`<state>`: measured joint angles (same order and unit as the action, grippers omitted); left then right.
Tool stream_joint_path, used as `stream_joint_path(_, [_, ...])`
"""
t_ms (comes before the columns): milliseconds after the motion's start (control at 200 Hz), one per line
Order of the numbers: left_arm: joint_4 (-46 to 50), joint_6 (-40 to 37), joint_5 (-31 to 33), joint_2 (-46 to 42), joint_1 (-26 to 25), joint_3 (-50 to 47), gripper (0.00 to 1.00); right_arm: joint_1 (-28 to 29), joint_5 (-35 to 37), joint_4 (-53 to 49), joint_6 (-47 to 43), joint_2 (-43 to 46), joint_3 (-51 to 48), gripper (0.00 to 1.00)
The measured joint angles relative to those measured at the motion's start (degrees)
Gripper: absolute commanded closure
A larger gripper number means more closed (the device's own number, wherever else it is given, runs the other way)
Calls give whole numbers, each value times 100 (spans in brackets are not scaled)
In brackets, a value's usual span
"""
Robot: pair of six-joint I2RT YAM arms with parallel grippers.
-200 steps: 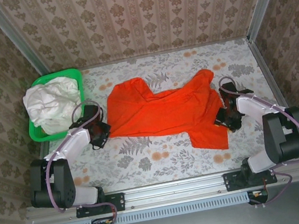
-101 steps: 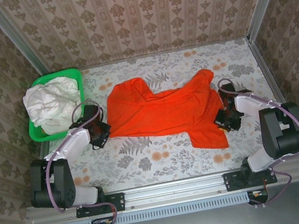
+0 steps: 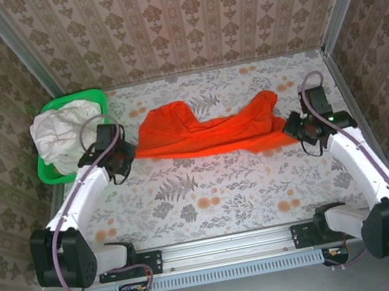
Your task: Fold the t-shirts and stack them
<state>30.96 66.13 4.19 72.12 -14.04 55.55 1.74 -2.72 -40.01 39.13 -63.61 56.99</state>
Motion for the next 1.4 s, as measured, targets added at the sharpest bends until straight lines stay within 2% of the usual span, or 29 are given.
stream_joint_path(410, [33, -949, 706, -713, 31, 2415, 100, 0, 83, 452, -496, 407, 2857, 100])
stream_joint_path(835, [79, -1331, 651, -791, 22, 4232, 100, 0, -249, 533, -737, 380, 4760, 100])
stream_joint_path(1100, [35, -1346, 546, -44, 22, 4588, 100, 0, -267, 684, -1051, -328, 4979, 100])
stream_joint_path(1400, [-131, -1346, 313, 1860, 101, 4913, 100, 0, -367, 1128, -1370, -2430, 5248, 100])
